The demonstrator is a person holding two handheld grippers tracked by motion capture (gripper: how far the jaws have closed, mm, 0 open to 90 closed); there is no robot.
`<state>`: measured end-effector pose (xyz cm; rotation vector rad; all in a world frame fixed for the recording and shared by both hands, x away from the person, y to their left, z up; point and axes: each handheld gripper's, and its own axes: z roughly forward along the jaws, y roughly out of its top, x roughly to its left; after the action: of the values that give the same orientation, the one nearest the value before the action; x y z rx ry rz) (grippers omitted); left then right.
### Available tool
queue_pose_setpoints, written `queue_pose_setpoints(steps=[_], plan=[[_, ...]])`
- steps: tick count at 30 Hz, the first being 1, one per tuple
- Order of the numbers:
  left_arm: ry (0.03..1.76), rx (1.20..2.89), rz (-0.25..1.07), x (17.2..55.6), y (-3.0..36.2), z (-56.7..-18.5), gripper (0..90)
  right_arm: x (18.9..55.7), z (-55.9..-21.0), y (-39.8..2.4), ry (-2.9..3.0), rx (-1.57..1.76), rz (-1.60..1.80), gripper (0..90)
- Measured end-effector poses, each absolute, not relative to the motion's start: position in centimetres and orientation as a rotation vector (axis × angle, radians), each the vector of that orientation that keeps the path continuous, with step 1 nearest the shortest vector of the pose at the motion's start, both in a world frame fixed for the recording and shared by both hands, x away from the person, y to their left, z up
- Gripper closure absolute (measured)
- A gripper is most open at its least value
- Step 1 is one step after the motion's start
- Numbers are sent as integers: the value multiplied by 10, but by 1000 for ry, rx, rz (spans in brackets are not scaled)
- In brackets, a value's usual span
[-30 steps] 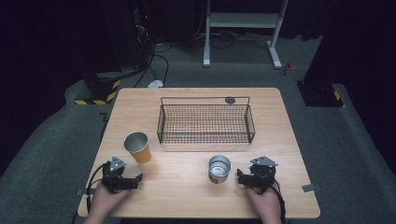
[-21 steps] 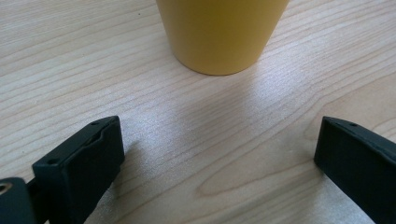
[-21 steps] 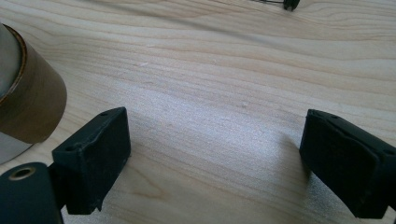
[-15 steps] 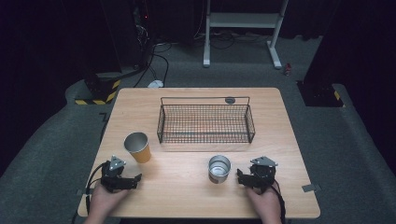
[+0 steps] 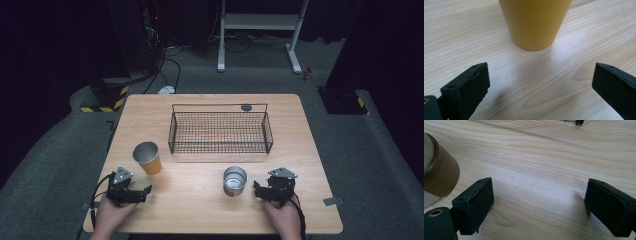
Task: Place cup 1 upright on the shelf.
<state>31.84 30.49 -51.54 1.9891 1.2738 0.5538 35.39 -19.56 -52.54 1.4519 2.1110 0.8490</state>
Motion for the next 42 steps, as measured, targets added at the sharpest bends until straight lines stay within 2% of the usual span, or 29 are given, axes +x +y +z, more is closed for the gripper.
queue_pose_setpoints(steps=[25, 42], plan=[[1159, 1821, 664, 309, 305, -499, 27, 354, -525, -196, 2111, 1453, 849, 87], [1175, 1795, 651, 320, 305, -486, 1, 354, -525, -196, 2108, 1453, 848, 87]])
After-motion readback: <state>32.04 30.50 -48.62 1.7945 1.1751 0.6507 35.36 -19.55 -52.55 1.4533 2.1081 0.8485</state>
